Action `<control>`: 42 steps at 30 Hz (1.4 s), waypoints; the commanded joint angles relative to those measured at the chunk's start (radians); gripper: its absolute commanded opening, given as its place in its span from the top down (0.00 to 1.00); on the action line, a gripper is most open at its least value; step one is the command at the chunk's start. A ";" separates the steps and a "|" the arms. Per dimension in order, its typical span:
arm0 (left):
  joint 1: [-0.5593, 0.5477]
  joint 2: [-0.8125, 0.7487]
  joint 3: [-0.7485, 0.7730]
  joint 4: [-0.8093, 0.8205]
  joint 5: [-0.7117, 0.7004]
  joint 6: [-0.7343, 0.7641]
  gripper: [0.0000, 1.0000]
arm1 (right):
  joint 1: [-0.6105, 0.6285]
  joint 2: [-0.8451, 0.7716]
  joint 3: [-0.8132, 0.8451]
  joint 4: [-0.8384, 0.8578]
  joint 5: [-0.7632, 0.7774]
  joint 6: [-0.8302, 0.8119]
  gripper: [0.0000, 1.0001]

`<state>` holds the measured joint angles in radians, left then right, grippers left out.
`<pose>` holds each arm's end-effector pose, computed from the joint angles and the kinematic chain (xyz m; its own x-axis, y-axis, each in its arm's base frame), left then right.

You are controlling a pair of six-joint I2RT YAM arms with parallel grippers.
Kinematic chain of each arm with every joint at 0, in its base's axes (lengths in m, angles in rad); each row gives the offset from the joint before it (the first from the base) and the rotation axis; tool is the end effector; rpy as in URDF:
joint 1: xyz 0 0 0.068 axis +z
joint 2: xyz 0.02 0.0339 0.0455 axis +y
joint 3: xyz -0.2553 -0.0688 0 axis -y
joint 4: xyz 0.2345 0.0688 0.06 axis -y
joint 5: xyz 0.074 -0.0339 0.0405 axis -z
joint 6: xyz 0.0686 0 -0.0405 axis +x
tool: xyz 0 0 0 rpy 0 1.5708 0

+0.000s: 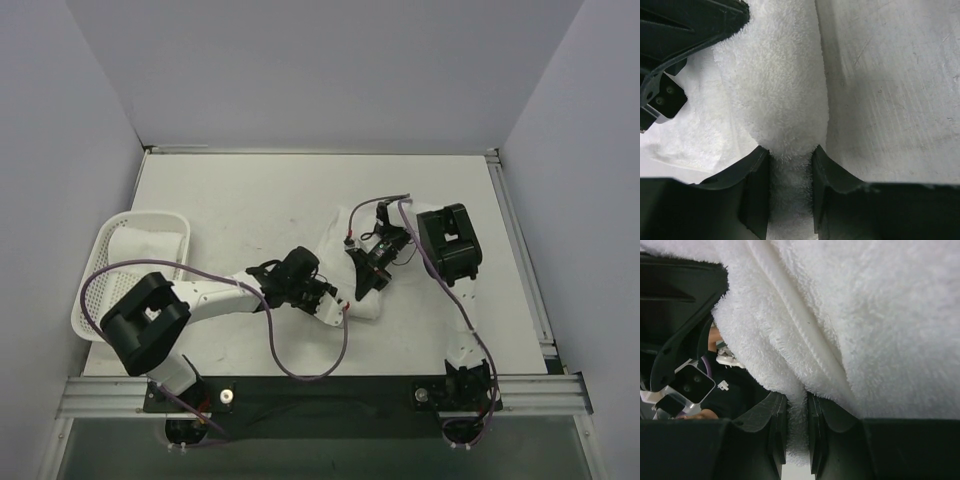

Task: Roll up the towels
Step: Roll the towel

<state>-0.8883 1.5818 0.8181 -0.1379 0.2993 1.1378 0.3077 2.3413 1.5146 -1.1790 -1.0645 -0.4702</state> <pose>0.1863 -0.2613 0.1405 0.5702 0.6736 -0.4702 0.8086 -0.3591 0.4661 0.3207 0.1649 0.0675 -0.8631 -0.5048 0.0163 -0.2095 0.3871 0.8979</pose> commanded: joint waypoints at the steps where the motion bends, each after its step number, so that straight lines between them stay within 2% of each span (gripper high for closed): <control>1: -0.011 0.030 -0.002 -0.282 0.006 -0.102 0.69 | 0.025 0.036 0.053 0.160 0.309 0.119 1.00; 3: -0.008 0.005 0.007 -0.350 0.026 -0.139 0.79 | 0.050 0.035 0.094 0.170 0.342 0.127 1.00; 6: -0.008 -0.035 0.012 -0.513 0.070 -0.193 0.86 | 0.099 0.036 0.169 0.171 0.376 0.137 1.00; 9: -0.003 -0.042 0.018 -0.586 0.101 -0.234 0.90 | 0.126 0.033 0.214 0.182 0.399 0.140 1.00; 10: 0.002 -0.037 0.024 -0.636 0.113 -0.239 0.90 | 0.125 0.027 0.228 0.186 0.402 0.142 0.97; 11: 0.012 -0.029 0.032 -0.658 0.135 -0.248 0.91 | 0.119 0.020 0.229 0.193 0.402 0.142 0.92; 12: 0.021 -0.008 0.048 -0.690 0.145 -0.251 0.91 | 0.098 -0.006 0.226 0.194 0.397 0.146 0.83; 13: 0.041 0.003 0.061 -0.703 0.164 -0.254 0.91 | 0.081 -0.020 0.213 0.196 0.393 0.146 0.65; 16: 0.138 0.093 0.139 -0.770 0.262 -0.237 0.92 | 0.002 -0.117 0.158 0.194 0.353 0.137 0.51; 18: 0.213 0.188 0.193 -0.816 0.294 -0.224 0.93 | -0.031 -0.216 0.125 0.196 0.353 0.105 0.49; 23: 0.301 0.391 0.398 -0.963 0.385 -0.207 0.94 | -0.133 -0.440 0.039 0.211 0.330 0.035 0.48; 30: 0.383 0.700 0.626 -1.164 0.426 -0.152 0.95 | -0.116 -0.784 -0.181 0.278 0.337 -0.074 0.52; 35: 0.423 0.834 0.734 -1.226 0.431 -0.147 0.95 | 0.046 -0.963 -0.326 0.398 0.466 -0.081 0.53; 36: 0.425 0.848 0.753 -1.252 0.429 -0.145 0.95 | 0.129 -0.988 -0.347 0.425 0.494 -0.079 0.53; 38: 0.427 0.882 0.799 -1.275 0.419 -0.148 0.95 | 0.218 -1.055 -0.419 0.520 0.578 -0.067 0.47; 39: 0.427 0.889 0.812 -1.296 0.417 -0.147 0.94 | 0.320 -1.068 -0.444 0.553 0.672 -0.074 0.41; 42: 0.427 0.912 0.840 -1.313 0.411 -0.148 0.94 | 0.466 -1.044 -0.476 0.628 0.852 -0.102 0.36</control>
<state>-0.4553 2.3695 1.6958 -1.4490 1.0492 0.9497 0.6754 1.3025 1.0569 -0.6670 -0.4484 -0.5362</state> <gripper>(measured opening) 0.419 0.626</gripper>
